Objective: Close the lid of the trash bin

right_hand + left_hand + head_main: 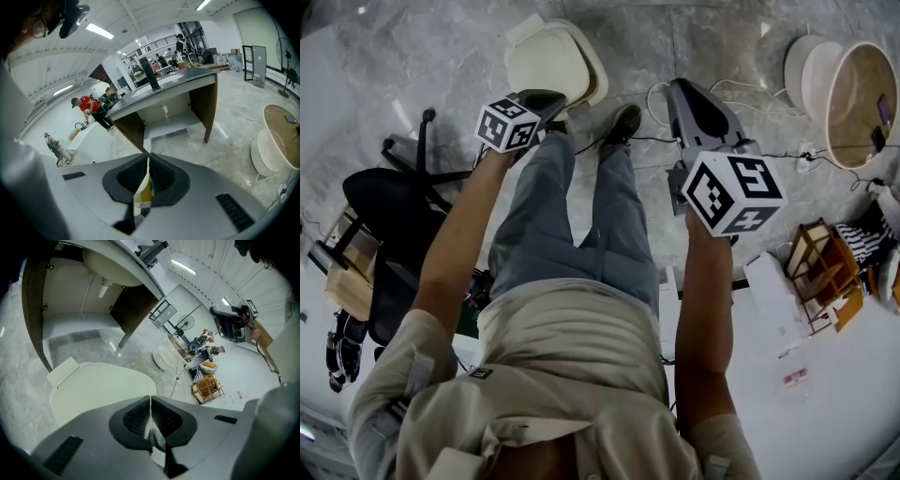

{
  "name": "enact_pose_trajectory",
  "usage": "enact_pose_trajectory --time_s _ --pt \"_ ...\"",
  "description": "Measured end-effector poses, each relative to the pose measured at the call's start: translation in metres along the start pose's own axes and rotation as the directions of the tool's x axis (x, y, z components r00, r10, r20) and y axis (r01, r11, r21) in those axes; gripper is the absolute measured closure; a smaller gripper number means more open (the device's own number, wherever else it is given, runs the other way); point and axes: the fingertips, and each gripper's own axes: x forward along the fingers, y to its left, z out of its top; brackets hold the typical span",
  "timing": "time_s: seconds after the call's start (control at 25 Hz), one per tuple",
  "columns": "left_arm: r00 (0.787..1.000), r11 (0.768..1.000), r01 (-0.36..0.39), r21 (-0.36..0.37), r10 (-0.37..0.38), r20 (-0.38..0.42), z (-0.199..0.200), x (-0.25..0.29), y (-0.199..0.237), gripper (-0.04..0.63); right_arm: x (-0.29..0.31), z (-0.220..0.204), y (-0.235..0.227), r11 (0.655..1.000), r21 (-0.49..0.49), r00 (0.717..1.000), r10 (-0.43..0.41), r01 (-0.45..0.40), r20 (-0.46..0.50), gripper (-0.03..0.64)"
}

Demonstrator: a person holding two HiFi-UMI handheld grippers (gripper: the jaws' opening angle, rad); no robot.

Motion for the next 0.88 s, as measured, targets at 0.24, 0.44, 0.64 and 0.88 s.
enact_pose_trajectory --time_s 0.24,0.44,0.64,0.88 --pt "0.998 1.0 0.004 0.002 -0.004 -0.059 -0.02 0.025 0.003 0.578 0.002 -0.011 -0.01 1.0 0.011 1.0 -0.005 0.005 -0.013 0.589" --pt "0.994 1.0 0.0 0.009 0.001 -0.11 -0.036 0.046 0.007 0.578 0.003 -0.022 -0.02 1.0 0.02 1.0 -0.01 0.011 -0.028 0.589" --pt "0.988 1.0 -0.006 0.014 0.008 -0.155 -0.051 0.066 0.014 0.578 0.004 -0.035 -0.031 0.999 0.028 0.999 -0.015 0.016 -0.043 0.591" --pt "0.979 1.0 -0.021 0.008 0.022 -0.202 -0.065 0.092 0.026 0.578 0.009 -0.048 -0.047 0.999 0.038 0.998 -0.02 0.022 -0.061 0.591"
